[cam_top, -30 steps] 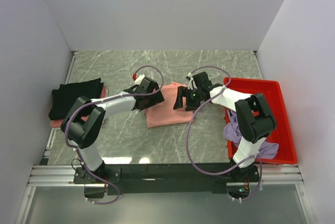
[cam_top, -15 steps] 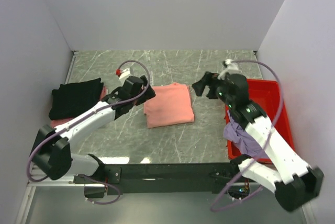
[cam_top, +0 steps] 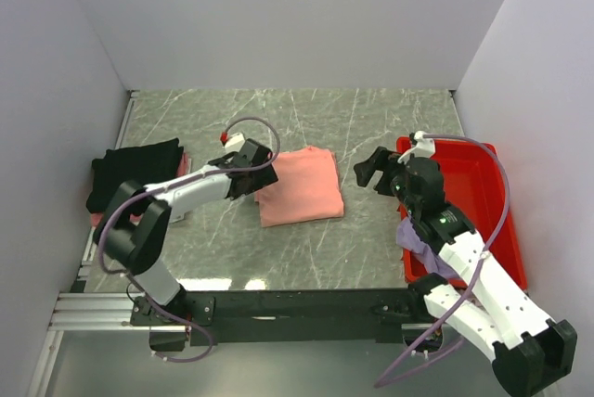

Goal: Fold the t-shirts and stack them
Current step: Fold the tshirt, then neatly place the folded tshirt to the corner

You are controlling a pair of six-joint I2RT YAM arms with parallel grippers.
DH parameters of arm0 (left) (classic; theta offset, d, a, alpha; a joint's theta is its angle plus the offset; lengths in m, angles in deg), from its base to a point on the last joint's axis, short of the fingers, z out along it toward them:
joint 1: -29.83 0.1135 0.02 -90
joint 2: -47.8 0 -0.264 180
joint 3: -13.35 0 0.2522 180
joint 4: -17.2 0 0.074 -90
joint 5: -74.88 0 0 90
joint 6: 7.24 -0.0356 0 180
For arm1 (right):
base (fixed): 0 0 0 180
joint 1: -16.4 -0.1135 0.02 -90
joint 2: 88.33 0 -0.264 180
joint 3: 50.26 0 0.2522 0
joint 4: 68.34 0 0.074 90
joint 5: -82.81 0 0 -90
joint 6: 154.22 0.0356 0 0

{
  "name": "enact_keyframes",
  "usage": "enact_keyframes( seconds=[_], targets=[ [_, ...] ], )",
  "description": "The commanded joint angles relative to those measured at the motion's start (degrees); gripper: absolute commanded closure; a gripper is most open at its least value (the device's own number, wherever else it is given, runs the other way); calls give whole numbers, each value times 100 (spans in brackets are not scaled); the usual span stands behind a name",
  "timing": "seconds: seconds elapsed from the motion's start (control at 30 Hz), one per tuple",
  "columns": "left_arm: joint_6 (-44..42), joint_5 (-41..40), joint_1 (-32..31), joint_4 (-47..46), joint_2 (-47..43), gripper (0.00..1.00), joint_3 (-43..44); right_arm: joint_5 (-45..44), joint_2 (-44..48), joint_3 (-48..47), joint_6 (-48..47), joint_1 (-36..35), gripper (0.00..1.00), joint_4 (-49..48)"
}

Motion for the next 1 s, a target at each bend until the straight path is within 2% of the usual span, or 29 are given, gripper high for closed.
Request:
enact_keyframes(
  seconds=[0.0,0.17,0.4,0.5,0.6,0.83,0.9,0.93,0.97],
  targets=[
    [38,34,18,66,343,1,540,294,-118,51,-165,15,4,-102],
    [250,86,18,128,608,2,585,418,-346,-2,-192,15,5,-58],
    [119,200,18,14,985,14,611,682,-575,-64,-201,16,7,-50],
    [109,367,18,-39,1161,27,664,699,-645,-72,-201,7,7,-32],
    [74,411,18,-13,1346,33,752,708,-680,-81,-201,16,7,-41],
    [12,526,-8,-74,1452,59,691,717,-768,-99,-209,16,8,-67],
    [12,342,-52,39,1504,65,760,700,-803,-107,-227,15,8,-41],
    [4,263,-78,75,1531,73,804,673,-821,-116,-236,16,8,-32],
    [-14,193,-96,128,1618,75,848,673,-847,-116,-227,16,8,-23]
  ],
)
